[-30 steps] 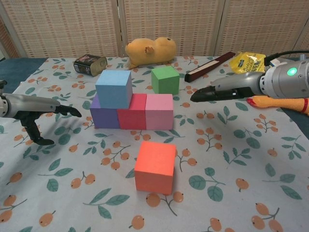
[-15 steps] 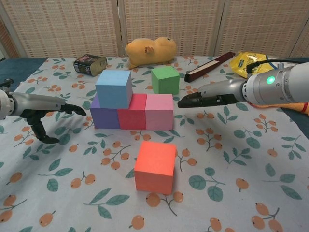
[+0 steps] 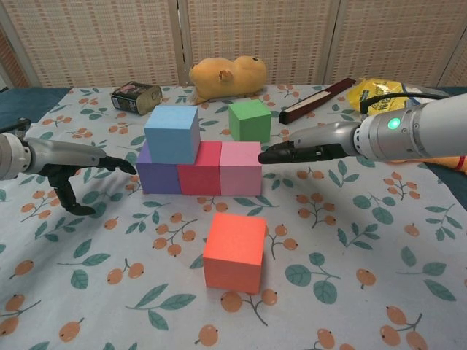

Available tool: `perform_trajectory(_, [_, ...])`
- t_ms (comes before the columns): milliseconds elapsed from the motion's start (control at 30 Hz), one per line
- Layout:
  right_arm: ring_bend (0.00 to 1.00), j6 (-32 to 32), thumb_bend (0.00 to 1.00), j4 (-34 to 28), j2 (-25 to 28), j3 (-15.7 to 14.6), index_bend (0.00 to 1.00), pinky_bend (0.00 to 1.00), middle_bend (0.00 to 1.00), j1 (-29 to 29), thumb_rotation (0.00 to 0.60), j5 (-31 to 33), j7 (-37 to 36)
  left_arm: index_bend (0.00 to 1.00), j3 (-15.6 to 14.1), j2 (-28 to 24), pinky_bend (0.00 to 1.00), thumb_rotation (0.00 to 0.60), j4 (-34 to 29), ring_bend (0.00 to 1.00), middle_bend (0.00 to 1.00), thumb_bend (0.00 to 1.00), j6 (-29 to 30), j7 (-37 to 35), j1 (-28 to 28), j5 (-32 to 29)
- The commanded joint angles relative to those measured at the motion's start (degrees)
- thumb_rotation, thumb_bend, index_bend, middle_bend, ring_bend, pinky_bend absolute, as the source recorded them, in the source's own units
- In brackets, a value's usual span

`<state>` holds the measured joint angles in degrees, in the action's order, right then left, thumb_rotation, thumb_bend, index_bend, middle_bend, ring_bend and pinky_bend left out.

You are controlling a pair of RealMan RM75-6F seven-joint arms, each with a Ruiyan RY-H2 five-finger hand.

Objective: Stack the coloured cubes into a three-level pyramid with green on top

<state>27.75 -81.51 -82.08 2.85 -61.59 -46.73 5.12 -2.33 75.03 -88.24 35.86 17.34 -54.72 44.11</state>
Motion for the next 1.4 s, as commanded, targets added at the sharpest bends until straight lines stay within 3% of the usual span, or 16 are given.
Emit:
perform_trajectory(33, [0.00, -0.1, 0.20, 0.3, -0.3, 0.2, 0.02, 0.00, 0.03, -0.1, 0.000, -0.2, -0.2, 0.00, 0.0, 0.2, 0.00, 0.600, 0.1, 0.00, 0.00, 0.37, -0.2, -0.1, -0.2, 0.2])
perform_trajectory(1400, [0.00, 0.6, 0.22, 0.0, 0.0, 0.3, 0.00, 0.00, 0.02, 0.6, 0.000, -1.1, -1.8, 0.00, -0.4, 1.4, 0.00, 0.600, 1.0, 0.00, 0.00, 0.37, -0.2, 0.0, -2.1, -0.2])
